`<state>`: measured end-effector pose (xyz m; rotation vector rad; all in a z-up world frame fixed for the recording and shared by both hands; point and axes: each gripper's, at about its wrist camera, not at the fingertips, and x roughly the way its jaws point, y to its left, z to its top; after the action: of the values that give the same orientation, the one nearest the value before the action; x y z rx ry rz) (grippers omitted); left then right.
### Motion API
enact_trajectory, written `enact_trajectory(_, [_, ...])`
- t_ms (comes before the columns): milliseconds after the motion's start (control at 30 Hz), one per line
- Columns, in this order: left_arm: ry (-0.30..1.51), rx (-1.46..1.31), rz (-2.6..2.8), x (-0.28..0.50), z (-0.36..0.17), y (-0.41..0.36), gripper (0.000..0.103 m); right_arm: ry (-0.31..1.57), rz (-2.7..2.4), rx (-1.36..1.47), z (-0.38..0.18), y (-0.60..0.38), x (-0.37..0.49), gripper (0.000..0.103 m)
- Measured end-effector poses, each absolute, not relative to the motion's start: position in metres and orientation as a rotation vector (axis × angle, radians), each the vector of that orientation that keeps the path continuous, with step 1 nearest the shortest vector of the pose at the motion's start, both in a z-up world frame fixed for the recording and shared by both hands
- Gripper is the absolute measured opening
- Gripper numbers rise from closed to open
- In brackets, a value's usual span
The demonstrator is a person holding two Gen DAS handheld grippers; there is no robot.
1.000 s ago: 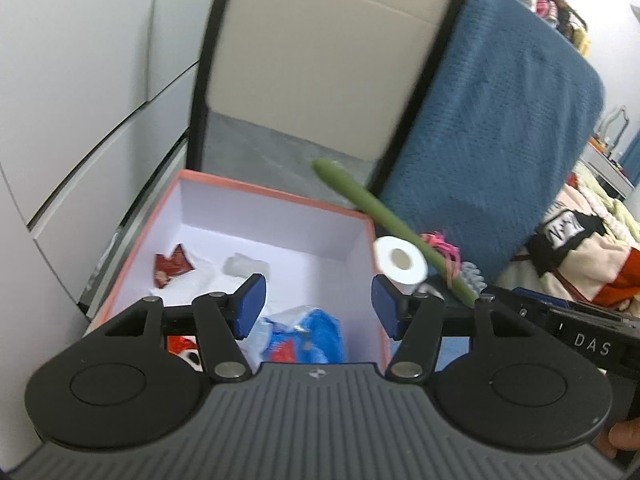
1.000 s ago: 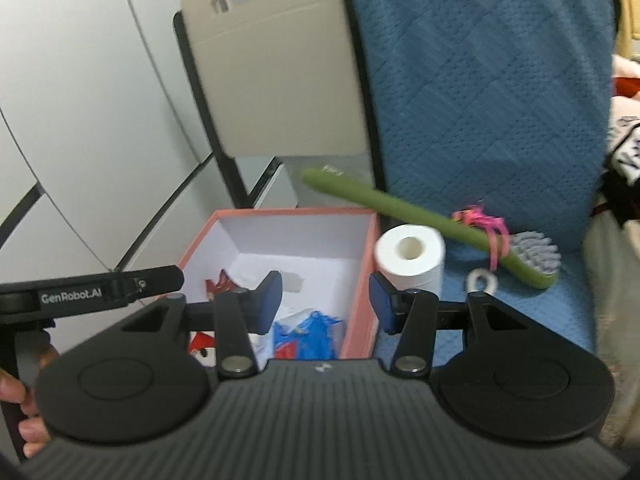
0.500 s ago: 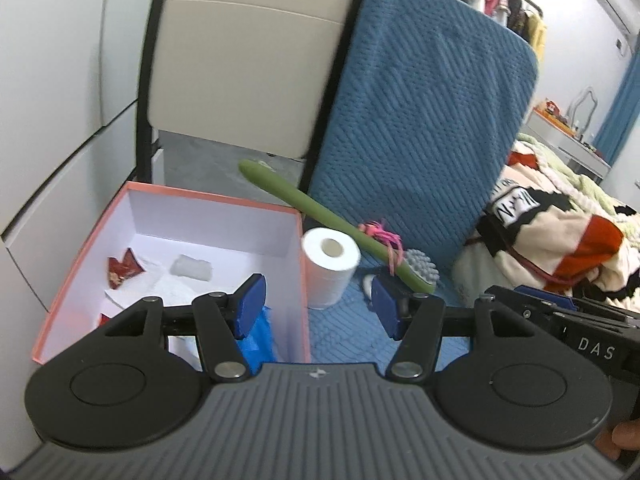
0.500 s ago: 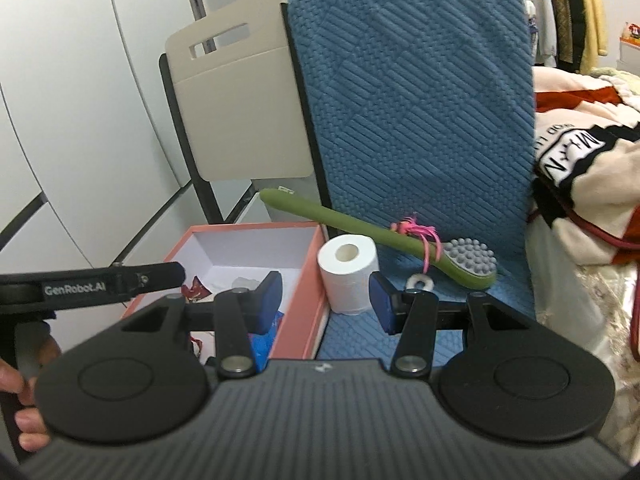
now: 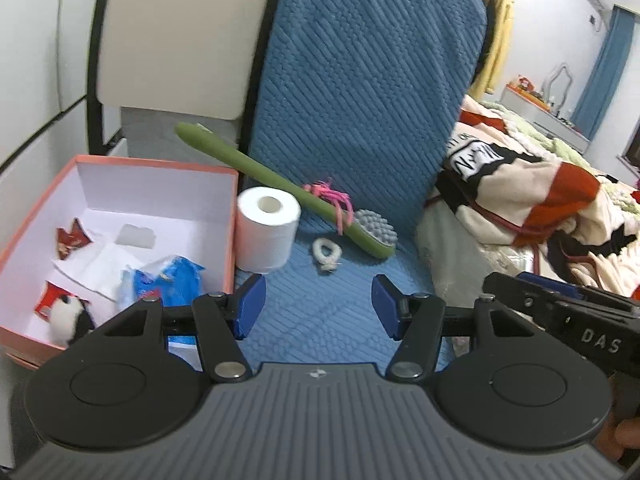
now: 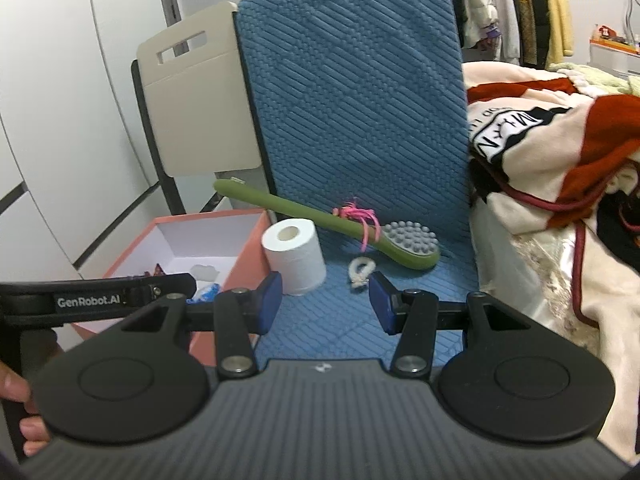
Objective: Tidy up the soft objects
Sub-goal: 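Withdraw both open tools from the box back over the chair seat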
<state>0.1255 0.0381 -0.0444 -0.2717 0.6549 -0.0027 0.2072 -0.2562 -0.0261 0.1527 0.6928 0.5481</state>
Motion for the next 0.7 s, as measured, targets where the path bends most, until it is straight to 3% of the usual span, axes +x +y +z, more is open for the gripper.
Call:
enact_trajectory(400, [0.699, -0.169, -0.045, 0.142, -0.084, -0.001, 0.064, 0.713, 0.455, 0.204, -0.093, -0.301, 0.203, 0.051])
enact_trajectory(700, [0.729, -0.155, -0.044, 0.182, -0.115, -0.012, 0.064, 0.681, 0.453, 0.281, -0.105, -0.304, 0.221, 0.051])
